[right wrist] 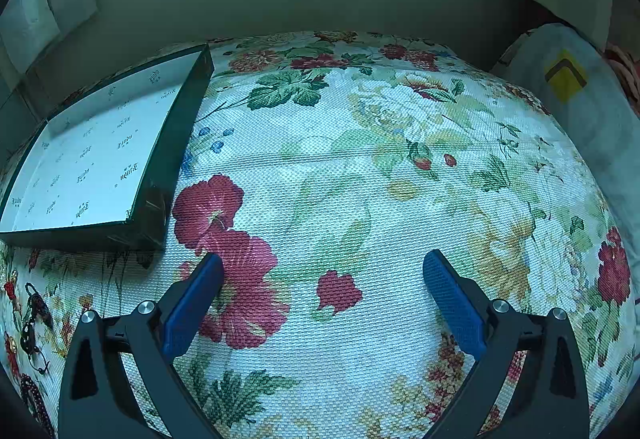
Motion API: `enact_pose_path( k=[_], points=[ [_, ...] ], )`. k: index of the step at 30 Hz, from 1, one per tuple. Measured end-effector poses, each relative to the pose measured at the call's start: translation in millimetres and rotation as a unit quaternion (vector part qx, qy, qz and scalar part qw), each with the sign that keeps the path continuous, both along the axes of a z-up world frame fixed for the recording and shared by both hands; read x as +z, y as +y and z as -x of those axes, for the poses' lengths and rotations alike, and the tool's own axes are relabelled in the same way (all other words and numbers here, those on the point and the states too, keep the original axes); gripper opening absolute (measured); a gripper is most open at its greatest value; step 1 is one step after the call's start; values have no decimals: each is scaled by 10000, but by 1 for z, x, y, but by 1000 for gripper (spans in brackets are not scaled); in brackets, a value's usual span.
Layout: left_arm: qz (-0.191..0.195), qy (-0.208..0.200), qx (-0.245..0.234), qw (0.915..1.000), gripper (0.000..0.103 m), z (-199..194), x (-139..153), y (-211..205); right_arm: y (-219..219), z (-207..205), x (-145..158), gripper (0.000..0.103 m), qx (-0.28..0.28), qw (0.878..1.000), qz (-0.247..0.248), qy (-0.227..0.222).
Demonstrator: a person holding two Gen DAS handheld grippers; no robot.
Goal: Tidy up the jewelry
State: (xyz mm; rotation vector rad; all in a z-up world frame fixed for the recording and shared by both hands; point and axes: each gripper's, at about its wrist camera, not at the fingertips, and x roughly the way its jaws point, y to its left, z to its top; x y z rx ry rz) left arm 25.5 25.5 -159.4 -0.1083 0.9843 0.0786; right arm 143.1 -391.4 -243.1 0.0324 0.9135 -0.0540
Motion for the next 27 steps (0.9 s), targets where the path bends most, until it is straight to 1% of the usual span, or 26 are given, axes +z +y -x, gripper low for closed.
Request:
enact_pose_path(
  k=[4,14,27],
  points=[
    [-66,-77,17,9999,101,2,3,0,0,0,0,99,1,10000,-1,0],
    [3,63,88,9999,101,-1,-5,5,0,0,0,99,1,10000,-1,0],
    [-174,4,150,9997,101,-3,-7,10,0,0,0,99,1,10000,-1,0]
  ],
)
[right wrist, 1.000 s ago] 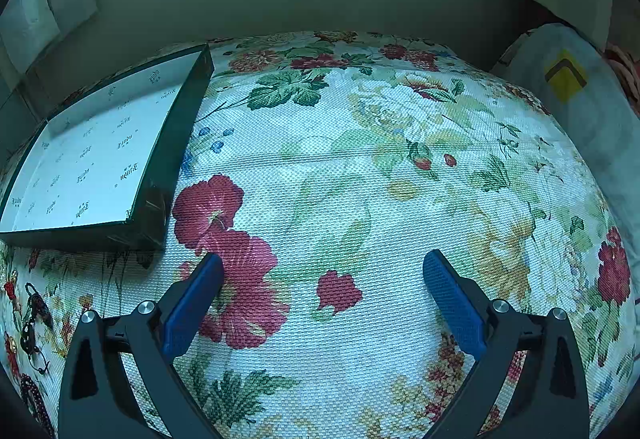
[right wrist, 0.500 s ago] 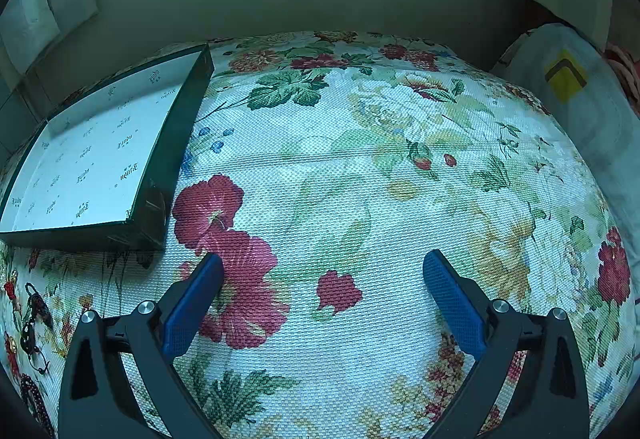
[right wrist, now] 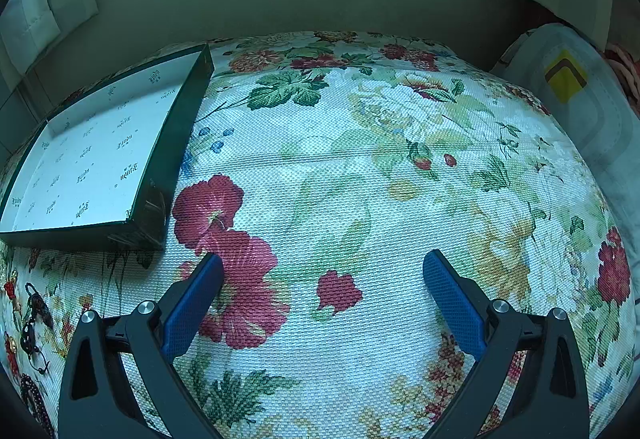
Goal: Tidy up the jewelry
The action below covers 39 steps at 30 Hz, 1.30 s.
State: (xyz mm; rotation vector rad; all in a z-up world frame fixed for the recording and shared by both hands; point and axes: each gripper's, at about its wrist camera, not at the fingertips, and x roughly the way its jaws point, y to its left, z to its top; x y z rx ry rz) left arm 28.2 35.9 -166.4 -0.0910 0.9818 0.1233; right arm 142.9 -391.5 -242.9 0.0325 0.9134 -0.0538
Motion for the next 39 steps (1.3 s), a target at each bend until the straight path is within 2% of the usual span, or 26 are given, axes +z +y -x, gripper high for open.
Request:
enact_pose_path(
  k=[16,21,39],
  points=[
    [-180,0,334,9993,101,-10,-9,35,0,-1,0,99,1,10000,0,-1],
    [-144,190,388,9990,101,-22,-21,44,0,0,0,99,1,10000,0,-1],
    [-300,182,165,9992,101,-31,-23,24,0,0,0,99,0,10000,-1,-3]
  ],
)
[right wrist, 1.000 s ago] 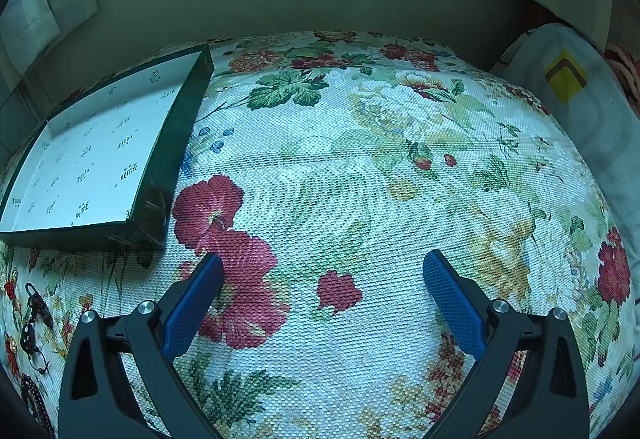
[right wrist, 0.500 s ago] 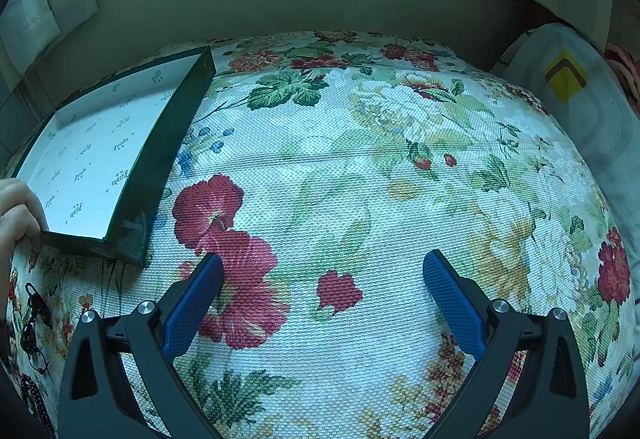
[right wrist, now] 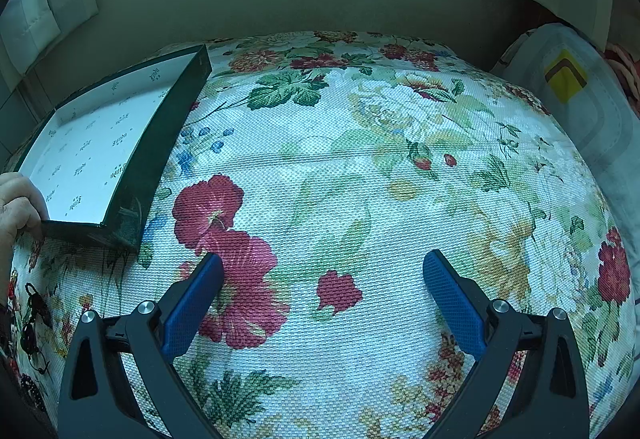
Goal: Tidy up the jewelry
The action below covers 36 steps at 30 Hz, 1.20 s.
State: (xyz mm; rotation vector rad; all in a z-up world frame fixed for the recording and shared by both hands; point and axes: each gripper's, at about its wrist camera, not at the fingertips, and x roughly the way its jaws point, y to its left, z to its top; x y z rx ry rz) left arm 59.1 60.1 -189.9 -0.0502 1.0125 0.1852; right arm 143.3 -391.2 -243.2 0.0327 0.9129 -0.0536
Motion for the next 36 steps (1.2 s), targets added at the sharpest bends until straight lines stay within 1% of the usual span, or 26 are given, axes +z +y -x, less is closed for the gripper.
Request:
enact_pose_path(
  k=[5,8,12,16,23,28,36],
  points=[
    [11,-101,-126,9999,101,4,5,-5,0,-1,0,99,-1,10000,0,1],
    [71,-122,-91,9999,101,5,4,-1,0,0,0,99,0,10000,-1,1],
    [188,-52,-8,9998,101,4,0,3,0,-1,0,99,0,10000,-1,1],
    [239,-72,-9,9997,101,9,1,0,0,0,0,99,0,10000,0,1],
    [143,-118,-85,9998,101,19,6,-7,0,0,0,99,0,10000,-1,0],
    [147,-50,-73,9999,101,19,4,-7,0,0,0,99,3,10000,-1,0],
    [42,-213,-161,9996,101,10,5,-10,0,-1,0,99,2,10000,-2,-2]
  ],
)
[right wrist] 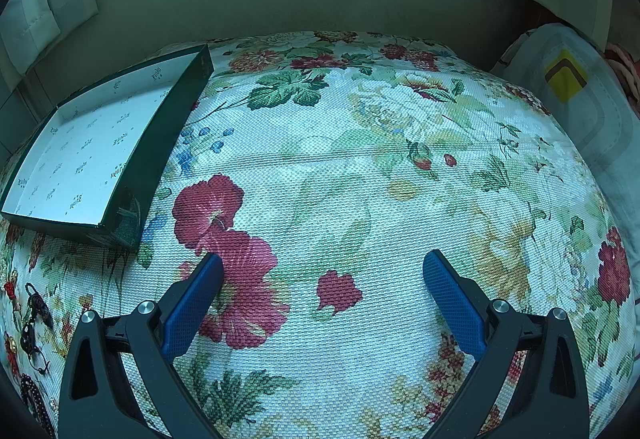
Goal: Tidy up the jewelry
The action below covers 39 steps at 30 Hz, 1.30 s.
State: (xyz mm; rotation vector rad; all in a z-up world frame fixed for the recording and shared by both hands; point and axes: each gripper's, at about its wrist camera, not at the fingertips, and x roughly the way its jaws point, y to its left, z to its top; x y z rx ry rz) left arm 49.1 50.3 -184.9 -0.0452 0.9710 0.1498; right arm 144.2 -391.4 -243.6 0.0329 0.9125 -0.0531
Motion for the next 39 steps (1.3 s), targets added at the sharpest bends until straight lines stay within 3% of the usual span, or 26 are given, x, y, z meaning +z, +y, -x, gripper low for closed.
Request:
enact_pose_path(
  k=[12,16,19,27,34,39],
  points=[
    [-43,-102,-204,9997,101,-15,11,-13,2,0,1,99,-200,9998,-10,1],
    [-23,-189,-232,9995,101,-13,24,-16,11,15,7,99,-913,9954,-273,128],
    [-59,-281,-284,9992,101,-7,39,-21,38,43,34,99,-972,9937,-521,-194],
    [-86,-786,-409,9960,101,25,98,-32,126,111,131,99,-412,9931,254,-1067],
    [-74,-1165,-563,9916,101,54,139,-40,158,154,176,99,-267,9888,512,-1375],
    [-85,-1290,-563,9900,101,60,148,-43,164,169,194,99,-196,9856,470,-1613]
  ],
)
